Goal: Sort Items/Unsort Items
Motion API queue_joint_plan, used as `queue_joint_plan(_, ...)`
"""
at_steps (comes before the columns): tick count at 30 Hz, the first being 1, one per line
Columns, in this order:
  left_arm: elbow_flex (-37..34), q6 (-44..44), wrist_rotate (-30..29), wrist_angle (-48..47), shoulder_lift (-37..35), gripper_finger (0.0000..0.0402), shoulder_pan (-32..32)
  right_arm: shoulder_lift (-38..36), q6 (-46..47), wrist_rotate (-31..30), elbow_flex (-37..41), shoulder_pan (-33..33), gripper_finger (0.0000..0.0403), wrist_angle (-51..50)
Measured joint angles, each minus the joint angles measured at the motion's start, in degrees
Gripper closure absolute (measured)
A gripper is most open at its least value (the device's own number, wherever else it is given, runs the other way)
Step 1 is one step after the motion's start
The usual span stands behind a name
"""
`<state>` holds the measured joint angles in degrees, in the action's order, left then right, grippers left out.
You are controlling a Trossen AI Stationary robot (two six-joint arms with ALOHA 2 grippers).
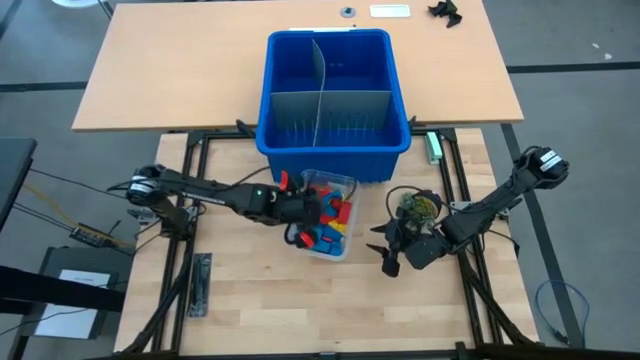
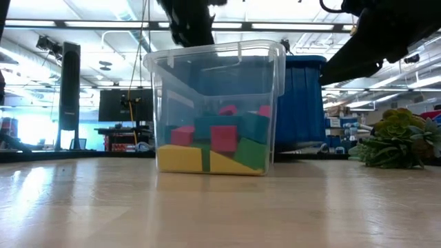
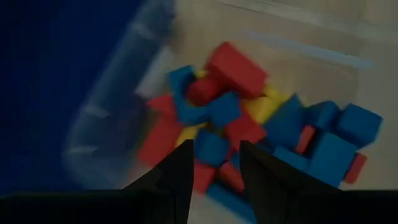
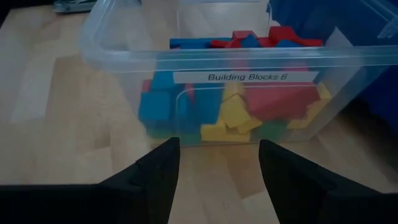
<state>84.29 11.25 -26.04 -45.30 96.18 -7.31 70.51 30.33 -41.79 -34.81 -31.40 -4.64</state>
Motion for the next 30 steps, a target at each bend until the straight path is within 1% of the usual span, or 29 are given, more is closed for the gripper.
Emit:
queue_joint_plan(4,3.9,7.1,-1.6,-8.6,0.0,0.0264,0.7,0.0,0.9,0.7,0.0,0.3,0.0183,0.0)
queue_joint_plan(8,4.1,15.1,-0.6,-16.5,0.0,0.0264,2.1,0.0,2.1,2.0,0.0,0.4,0.0183,-0.1)
queue_joint_plan(9,3.6,16.7,0.1,-16.8,0.0,0.0264,2.4,0.0,2.5,2.4,0.0,0.4,0.0183,-0.1)
queue_joint_plan(12,2.4,20.0,1.9,-16.0,0.0,0.0264,2.9,0.0,2.8,2.9,0.0,0.4,0.0183,-0.1)
queue_joint_plan(16,1.4,23.5,2.3,-15.7,-0.1,0.0264,3.6,0.0,2.8,3.2,0.0,0.4,0.0185,-0.1)
queue_joint_plan(21,-2.0,25.3,3.3,-11.5,-0.2,0.0264,3.9,0.0,2.7,3.9,0.0,0.4,0.0190,-0.1)
queue_joint_plan(26,-4.8,27.3,3.2,-10.8,-0.4,0.0265,4.0,0.0,2.5,4.0,0.0,0.4,0.0190,0.1)
queue_joint_plan(28,-5.4,27.2,3.1,-11.0,-0.3,0.0275,4.0,0.0,0.7,4.0,0.0,0.4,0.0192,1.6)
queue_joint_plan(30,-5.8,27.2,3.1,-10.2,-0.3,0.0295,4.0,0.0,-2.5,4.0,0.0,0.4,0.0195,4.5)
